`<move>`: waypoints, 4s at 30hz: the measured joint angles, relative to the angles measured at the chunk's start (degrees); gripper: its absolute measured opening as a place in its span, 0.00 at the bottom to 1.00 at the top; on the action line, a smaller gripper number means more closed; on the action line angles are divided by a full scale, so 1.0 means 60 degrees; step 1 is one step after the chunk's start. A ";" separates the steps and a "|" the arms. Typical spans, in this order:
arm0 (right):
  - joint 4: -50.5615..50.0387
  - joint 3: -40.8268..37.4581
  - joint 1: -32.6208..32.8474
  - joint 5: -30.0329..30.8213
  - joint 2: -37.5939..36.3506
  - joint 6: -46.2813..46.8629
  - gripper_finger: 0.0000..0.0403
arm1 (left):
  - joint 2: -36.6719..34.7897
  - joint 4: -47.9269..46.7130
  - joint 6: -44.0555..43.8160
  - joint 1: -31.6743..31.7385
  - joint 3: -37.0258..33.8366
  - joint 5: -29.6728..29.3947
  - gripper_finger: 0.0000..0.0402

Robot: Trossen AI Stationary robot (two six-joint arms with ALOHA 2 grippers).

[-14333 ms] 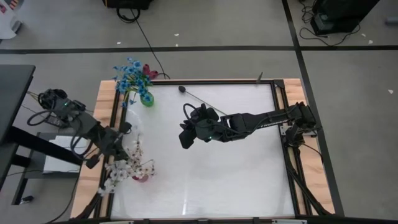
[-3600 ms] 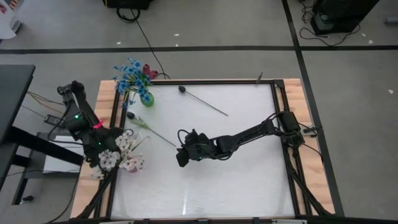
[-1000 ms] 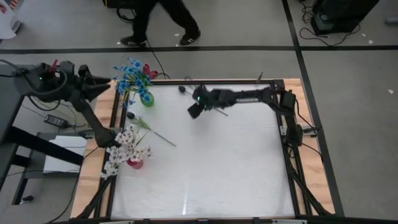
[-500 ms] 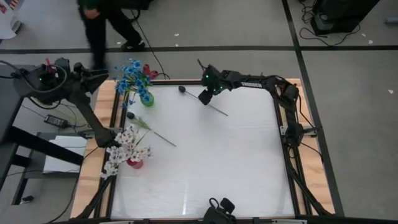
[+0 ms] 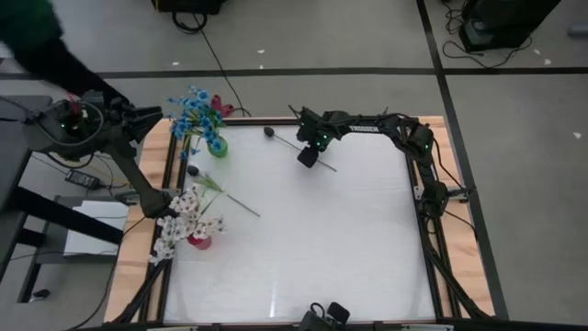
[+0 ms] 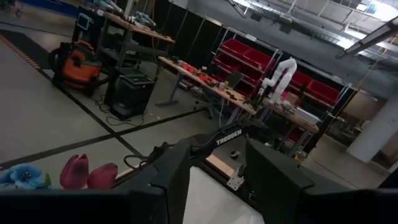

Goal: Sort flowers into vase by color
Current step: Put the right black tulip into the red vase

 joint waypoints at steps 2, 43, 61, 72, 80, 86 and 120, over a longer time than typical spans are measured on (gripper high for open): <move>0.0011 0.0000 0.0070 0.0261 0.0000 0.0005 0.40 | 0.0066 0.0000 -0.0057 0.0000 0.0000 -0.0039 0.40; 0.6029 -0.0036 0.6867 0.5466 -0.4167 0.3207 0.00 | 0.1858 0.0643 0.1135 0.0149 -0.0007 0.2099 0.53; 0.7595 -0.0036 0.7051 0.2828 -0.4040 0.1513 0.00 | 0.3927 0.5074 0.4580 0.3601 -0.0011 0.4032 0.56; 0.8232 -0.0036 0.6905 0.2677 -0.4049 0.1400 0.00 | 0.4160 0.5769 0.4506 0.4084 0.0000 0.5563 0.50; 0.8163 -0.0036 0.6672 0.2624 -0.4051 0.1400 0.00 | 0.4156 0.6214 0.4539 0.4076 0.0000 0.5612 0.49; 0.8167 -0.0036 0.6450 0.2209 -0.4051 0.1404 0.00 | 0.4160 0.6204 0.4369 0.4113 0.0000 0.5498 0.49; 0.7480 -0.0036 0.6349 0.3380 -0.4054 0.1584 0.21 | 0.3995 0.5565 0.5780 0.4252 0.0000 0.4918 0.02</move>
